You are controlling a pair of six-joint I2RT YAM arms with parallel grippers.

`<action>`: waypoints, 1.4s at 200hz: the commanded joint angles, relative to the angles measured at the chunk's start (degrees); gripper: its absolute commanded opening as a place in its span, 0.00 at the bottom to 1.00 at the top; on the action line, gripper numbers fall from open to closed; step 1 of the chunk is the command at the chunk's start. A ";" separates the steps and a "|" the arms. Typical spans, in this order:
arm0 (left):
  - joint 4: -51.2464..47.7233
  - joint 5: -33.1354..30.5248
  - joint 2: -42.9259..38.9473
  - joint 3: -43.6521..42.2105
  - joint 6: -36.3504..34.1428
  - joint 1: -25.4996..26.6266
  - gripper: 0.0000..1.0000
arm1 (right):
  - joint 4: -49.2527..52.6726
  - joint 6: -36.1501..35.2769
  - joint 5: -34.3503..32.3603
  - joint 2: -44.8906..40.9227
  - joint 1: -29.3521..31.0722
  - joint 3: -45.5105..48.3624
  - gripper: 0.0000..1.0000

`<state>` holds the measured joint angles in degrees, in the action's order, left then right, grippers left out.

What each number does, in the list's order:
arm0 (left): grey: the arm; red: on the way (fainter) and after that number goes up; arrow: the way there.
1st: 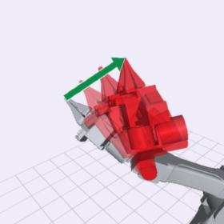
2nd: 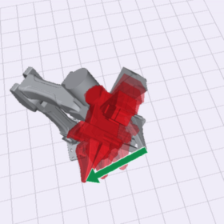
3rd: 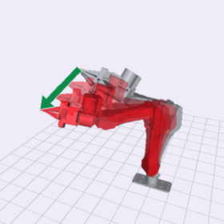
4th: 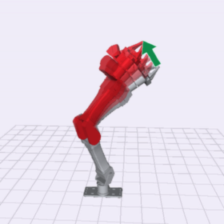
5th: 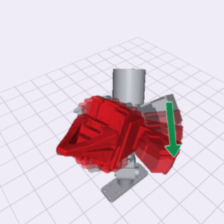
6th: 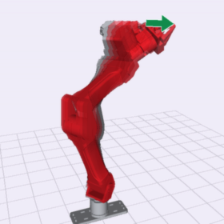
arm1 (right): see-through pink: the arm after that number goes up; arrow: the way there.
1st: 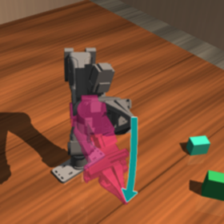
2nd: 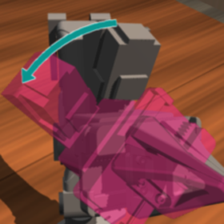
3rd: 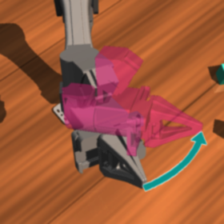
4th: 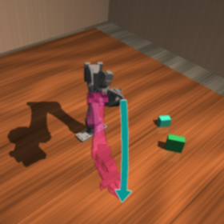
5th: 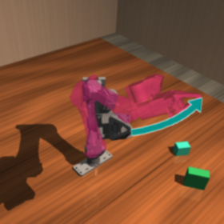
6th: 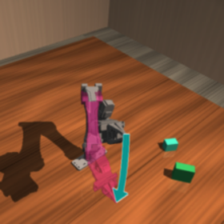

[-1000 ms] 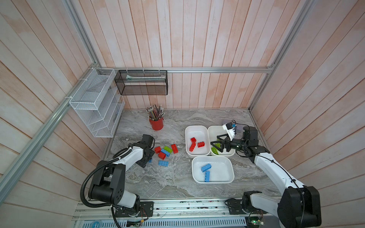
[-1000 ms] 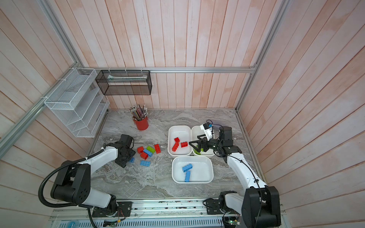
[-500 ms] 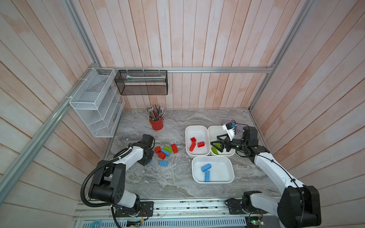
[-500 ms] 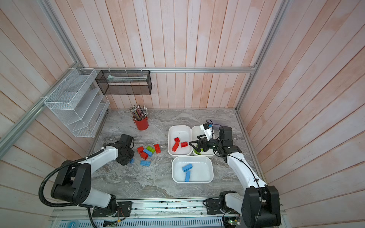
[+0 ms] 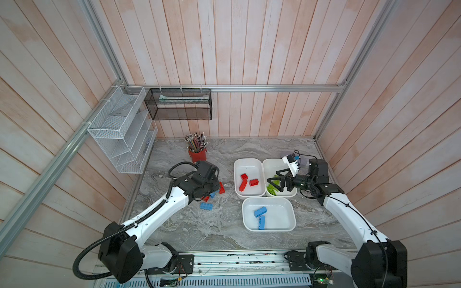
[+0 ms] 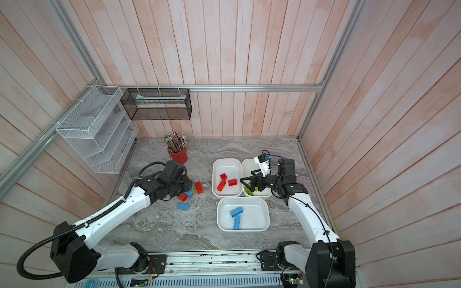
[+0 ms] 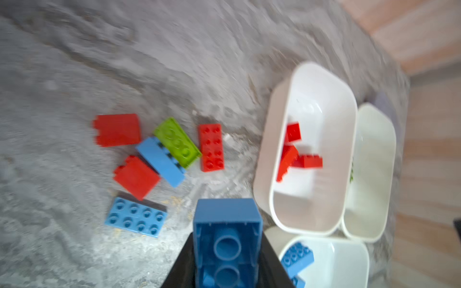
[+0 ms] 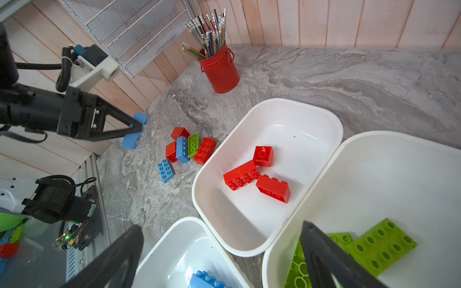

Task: Sort the legos into containers by color
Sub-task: 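Carry the blue brick with the left gripper into the near bin and release, then move the left gripper back to the pile beside the pencil cup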

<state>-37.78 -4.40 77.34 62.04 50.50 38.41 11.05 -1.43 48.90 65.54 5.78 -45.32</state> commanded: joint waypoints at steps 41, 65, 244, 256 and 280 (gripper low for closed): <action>9.90 9.47 16.26 8.90 -17.13 15.07 0.30 | 3.27 2.35 -5.72 -5.10 -2.07 -0.53 0.98; 10.83 11.15 20.76 9.35 -19.66 18.59 0.32 | 3.82 2.71 -6.75 -6.95 -2.21 0.19 0.98; 3.42 21.66 -2.67 0.87 -45.38 -6.48 0.91 | 0.45 2.06 -4.82 -5.18 5.17 -1.24 0.98; 1.27 19.93 -4.44 -0.25 -52.58 -9.51 0.91 | 0.23 2.12 -5.06 -4.90 5.79 -1.28 0.98; 3.07 16.18 -6.04 -4.07 -63.30 -15.58 0.91 | -1.16 2.77 -5.29 -4.14 6.80 -1.00 0.98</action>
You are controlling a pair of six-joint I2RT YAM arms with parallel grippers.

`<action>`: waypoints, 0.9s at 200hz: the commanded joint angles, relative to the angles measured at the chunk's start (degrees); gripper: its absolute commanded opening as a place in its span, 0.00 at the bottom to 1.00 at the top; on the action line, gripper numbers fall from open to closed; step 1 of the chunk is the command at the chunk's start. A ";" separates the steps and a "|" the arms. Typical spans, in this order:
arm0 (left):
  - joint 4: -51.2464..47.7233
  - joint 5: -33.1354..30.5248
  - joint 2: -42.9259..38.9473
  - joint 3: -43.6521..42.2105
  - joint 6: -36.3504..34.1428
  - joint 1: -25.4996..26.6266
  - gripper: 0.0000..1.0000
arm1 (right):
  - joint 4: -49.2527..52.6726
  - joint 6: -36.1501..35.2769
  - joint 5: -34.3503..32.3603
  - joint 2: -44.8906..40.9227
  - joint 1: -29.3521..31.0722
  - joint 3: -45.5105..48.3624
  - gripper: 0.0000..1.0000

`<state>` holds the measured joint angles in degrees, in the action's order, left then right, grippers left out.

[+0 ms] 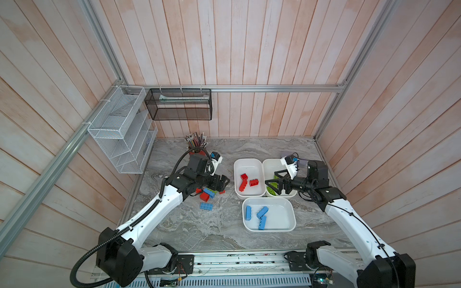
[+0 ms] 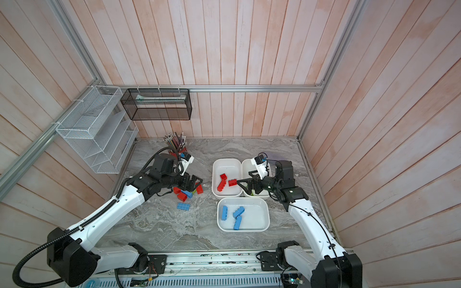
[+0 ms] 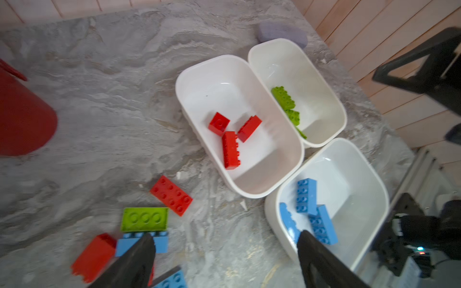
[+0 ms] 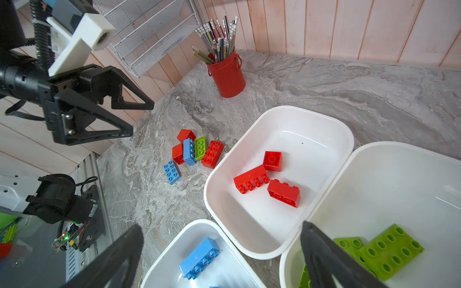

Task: Sort the legos into containers by color
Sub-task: 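Move the left gripper back to the pile beside the pencil cup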

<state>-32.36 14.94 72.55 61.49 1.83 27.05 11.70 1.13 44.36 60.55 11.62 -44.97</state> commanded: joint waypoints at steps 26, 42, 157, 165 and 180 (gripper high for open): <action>-0.88 -3.13 2.23 -3.61 -16.65 -9.57 0.88 | -2.41 0.28 -0.84 2.00 2.24 -1.94 0.98; -0.27 -4.45 4.45 -4.80 -19.05 -12.12 0.87 | -2.08 -0.14 -0.85 2.54 2.58 -2.31 0.98; -3.49 -13.09 15.07 -5.18 -32.16 -15.54 0.73 | -3.88 -2.47 0.88 4.35 2.38 -0.64 0.98; -3.61 -13.01 15.82 -4.72 -32.92 -15.46 0.73 | -4.00 -2.67 1.16 4.63 2.32 -0.64 0.98; -3.89 -13.11 17.51 -3.89 -34.29 -15.33 0.72 | -4.55 -2.75 1.60 5.20 1.96 -0.40 0.98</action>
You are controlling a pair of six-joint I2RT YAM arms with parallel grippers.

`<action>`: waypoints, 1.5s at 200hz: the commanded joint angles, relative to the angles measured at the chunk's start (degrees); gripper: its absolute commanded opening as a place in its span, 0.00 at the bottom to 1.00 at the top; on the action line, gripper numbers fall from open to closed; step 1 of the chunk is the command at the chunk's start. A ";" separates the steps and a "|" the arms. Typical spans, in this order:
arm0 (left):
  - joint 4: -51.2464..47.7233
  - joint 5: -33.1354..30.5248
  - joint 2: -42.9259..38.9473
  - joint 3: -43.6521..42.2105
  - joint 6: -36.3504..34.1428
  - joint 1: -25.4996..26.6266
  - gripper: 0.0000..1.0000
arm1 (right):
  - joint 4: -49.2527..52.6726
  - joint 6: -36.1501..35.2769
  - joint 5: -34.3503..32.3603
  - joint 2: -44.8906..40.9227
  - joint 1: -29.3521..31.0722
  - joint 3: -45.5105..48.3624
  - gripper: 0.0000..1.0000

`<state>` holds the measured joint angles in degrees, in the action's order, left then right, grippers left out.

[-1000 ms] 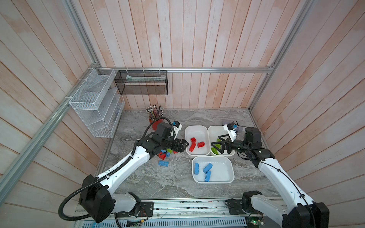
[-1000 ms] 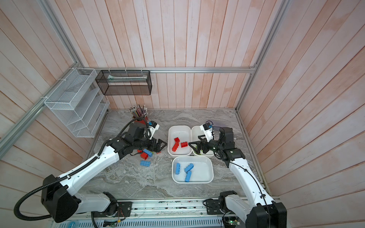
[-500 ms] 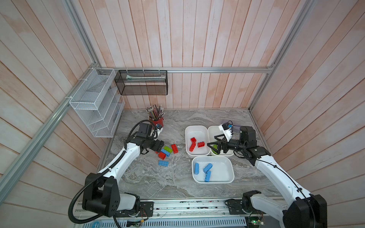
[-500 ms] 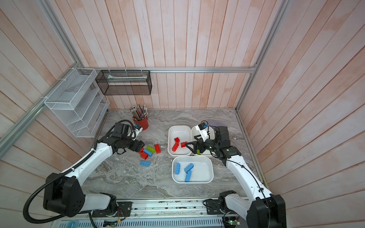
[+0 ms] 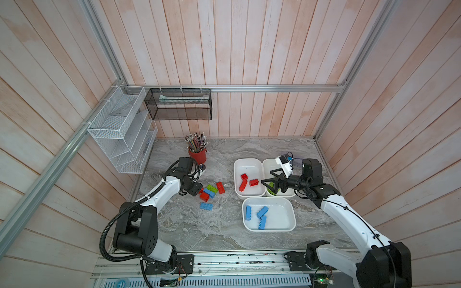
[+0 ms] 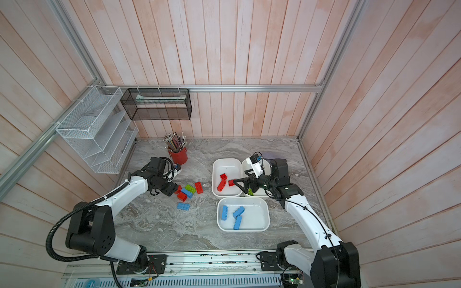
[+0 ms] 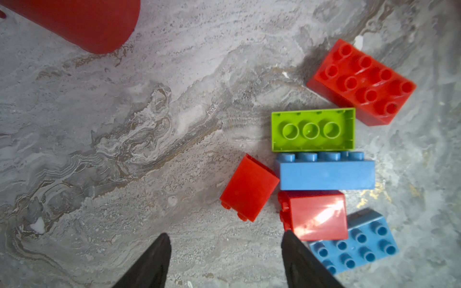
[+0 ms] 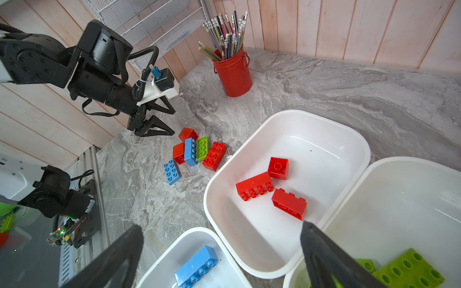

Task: Sort the legos into containers by color
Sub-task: 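Move the left gripper back to the pile beside the pencil cup, then lower the left gripper and grasp a small red brick, then carry the red brick with the left gripper into the red-brick bin and release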

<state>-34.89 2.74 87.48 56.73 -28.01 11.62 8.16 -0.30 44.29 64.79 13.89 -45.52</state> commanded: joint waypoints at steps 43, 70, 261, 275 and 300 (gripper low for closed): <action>-1.18 -2.87 7.42 2.64 -5.62 0.50 0.70 | -1.94 -1.37 2.42 1.11 -1.30 0.91 0.98; 1.04 -2.77 8.53 2.23 -6.14 1.21 0.70 | -2.06 -1.35 2.93 1.15 -2.00 1.30 0.98; -6.22 4.02 4.99 14.54 2.51 6.87 0.27 | -2.81 -0.82 4.50 0.62 -3.64 2.46 0.98; -6.37 8.03 3.52 16.56 4.85 10.12 0.27 | -2.35 -0.74 4.40 0.35 -4.61 2.27 0.98; -1.53 14.37 2.60 17.54 9.32 17.19 0.28 | -1.44 -0.45 3.67 -0.36 -6.58 1.93 0.98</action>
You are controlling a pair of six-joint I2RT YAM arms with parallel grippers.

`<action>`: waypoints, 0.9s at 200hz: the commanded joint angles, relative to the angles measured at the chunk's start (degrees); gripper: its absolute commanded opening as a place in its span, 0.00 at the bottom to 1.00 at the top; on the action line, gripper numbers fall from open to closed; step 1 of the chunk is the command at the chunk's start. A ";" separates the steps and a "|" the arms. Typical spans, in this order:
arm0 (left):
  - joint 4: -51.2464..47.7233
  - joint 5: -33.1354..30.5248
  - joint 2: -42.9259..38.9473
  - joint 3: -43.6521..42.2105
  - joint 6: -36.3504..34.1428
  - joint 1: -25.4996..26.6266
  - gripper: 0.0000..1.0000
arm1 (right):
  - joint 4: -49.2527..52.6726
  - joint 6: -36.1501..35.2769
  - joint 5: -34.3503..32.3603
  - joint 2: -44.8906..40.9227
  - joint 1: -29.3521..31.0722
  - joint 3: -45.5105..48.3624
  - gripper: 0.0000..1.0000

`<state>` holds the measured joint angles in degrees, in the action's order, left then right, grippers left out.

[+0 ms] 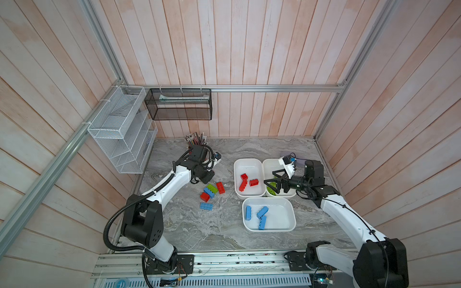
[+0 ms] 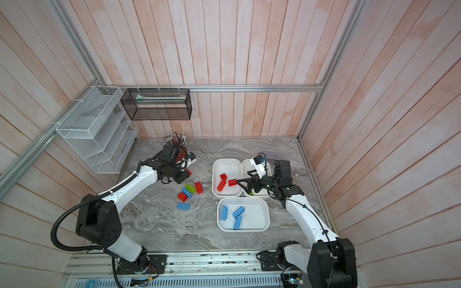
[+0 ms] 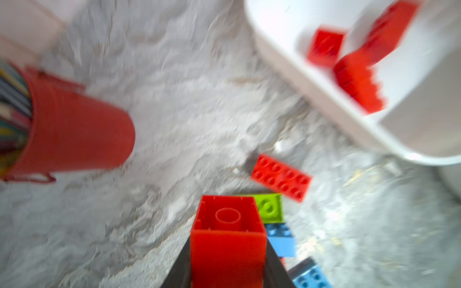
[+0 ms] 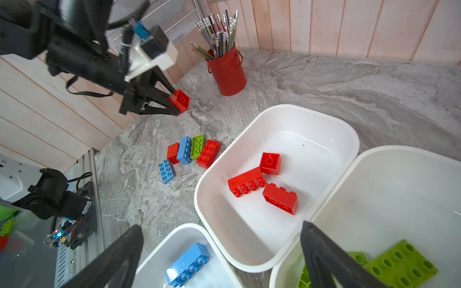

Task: Sort the legos into containers by color
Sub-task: 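Carry the red brick with the left gripper into the red-brick bin and release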

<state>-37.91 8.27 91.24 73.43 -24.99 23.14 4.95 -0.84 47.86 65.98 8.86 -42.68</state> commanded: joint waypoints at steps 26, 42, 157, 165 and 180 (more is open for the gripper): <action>9.98 13.86 2.51 1.96 12.38 11.10 0.28 | 2.03 0.66 -0.24 -2.59 -3.31 -1.09 0.98; 12.27 14.24 7.01 4.00 14.29 13.50 0.27 | 2.40 0.76 -0.37 -3.04 -3.69 -1.40 0.98; 10.09 9.18 10.60 8.23 14.25 14.09 0.99 | 3.77 -0.12 1.41 -5.32 -2.84 -0.39 0.98; 9.99 9.92 8.16 7.01 14.85 12.84 1.00 | 3.57 -0.04 1.41 -5.18 -2.18 -0.54 0.98; 8.64 10.10 3.49 5.25 15.87 10.65 1.00 | 3.25 0.13 0.55 -4.11 -0.07 -1.37 0.98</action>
<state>-27.86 18.31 103.22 80.66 -10.61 37.28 7.92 -0.43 47.92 61.54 6.35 -42.70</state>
